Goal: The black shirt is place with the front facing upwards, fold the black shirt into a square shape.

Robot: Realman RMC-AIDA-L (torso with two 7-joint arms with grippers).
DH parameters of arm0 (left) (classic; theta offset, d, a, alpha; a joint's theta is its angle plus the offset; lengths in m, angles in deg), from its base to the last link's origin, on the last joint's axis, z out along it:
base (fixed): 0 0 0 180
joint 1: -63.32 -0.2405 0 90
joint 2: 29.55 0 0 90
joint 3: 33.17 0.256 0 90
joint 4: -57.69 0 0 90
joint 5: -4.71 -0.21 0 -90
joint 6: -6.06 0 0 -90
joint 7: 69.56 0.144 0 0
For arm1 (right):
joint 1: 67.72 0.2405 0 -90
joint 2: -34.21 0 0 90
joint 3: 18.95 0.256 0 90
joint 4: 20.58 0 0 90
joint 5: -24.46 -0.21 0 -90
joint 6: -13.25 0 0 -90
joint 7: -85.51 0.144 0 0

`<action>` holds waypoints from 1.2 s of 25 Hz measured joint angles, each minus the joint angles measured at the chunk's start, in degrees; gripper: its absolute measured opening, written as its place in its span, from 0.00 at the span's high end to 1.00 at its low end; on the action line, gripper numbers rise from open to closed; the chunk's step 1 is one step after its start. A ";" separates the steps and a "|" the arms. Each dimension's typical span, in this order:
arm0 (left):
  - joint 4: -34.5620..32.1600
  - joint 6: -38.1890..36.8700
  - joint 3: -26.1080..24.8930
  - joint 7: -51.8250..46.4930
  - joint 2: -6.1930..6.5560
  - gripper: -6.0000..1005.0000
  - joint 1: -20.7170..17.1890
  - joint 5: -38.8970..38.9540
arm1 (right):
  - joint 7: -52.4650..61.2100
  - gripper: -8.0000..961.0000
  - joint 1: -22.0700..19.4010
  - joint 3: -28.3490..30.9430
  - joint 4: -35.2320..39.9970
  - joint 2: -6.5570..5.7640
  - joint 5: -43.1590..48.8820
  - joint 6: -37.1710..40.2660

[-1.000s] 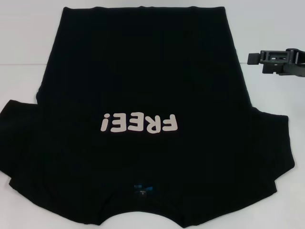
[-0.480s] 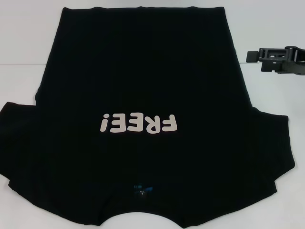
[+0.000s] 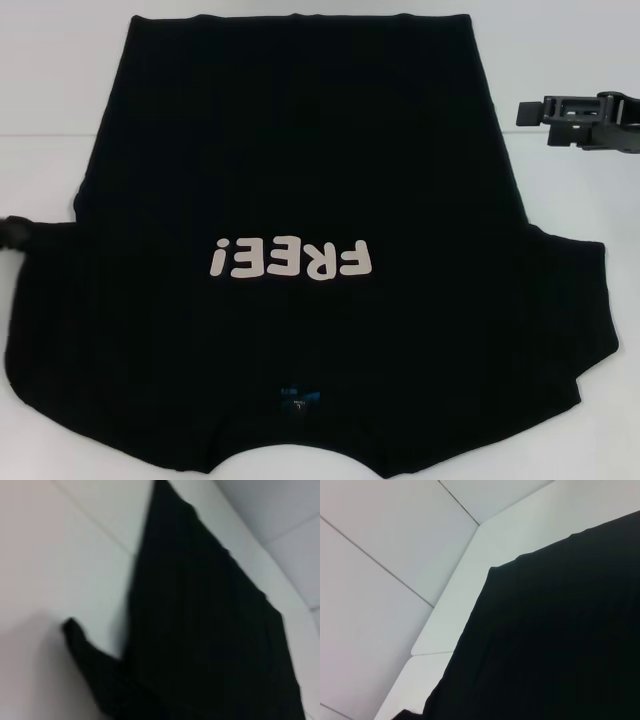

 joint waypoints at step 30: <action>-3.38 -8.48 12.27 14.62 -2.59 0.63 2.28 6.92 | -0.22 0.05 -0.65 0.64 -3.85 -2.20 0.01 0.30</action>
